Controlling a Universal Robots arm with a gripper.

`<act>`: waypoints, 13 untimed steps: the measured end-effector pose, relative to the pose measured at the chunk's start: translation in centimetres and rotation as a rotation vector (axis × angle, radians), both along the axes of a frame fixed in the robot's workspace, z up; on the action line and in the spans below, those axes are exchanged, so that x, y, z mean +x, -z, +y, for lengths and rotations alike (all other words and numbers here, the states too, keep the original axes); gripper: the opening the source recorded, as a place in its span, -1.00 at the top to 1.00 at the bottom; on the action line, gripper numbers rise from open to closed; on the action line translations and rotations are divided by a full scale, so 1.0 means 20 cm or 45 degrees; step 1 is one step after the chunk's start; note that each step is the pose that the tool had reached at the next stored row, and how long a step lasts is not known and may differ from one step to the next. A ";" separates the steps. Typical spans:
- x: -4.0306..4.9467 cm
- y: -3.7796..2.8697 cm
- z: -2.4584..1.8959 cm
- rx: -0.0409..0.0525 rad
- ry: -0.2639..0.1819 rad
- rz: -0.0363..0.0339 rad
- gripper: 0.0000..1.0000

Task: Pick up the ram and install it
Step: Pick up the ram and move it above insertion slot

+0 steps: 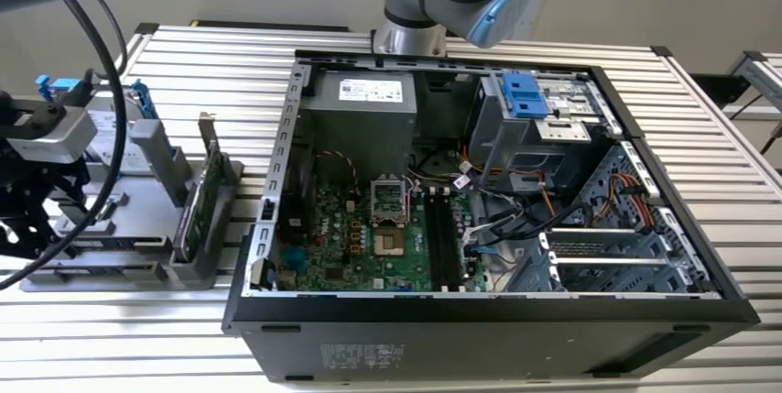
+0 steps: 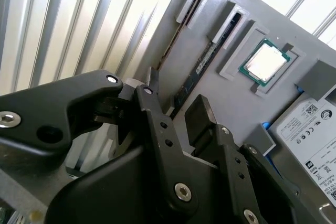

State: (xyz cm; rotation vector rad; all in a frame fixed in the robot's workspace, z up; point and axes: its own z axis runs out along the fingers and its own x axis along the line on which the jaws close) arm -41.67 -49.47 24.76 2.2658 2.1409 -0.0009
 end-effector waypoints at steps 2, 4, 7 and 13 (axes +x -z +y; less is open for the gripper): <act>0.000 0.001 0.000 0.000 0.000 -0.0003 -1.00; 0.000 0.002 0.000 0.000 0.000 -0.0003 -1.00; 0.000 0.007 0.000 0.000 0.000 -0.0006 -1.00; 0.000 0.027 -0.009 0.000 0.000 -0.0005 -1.00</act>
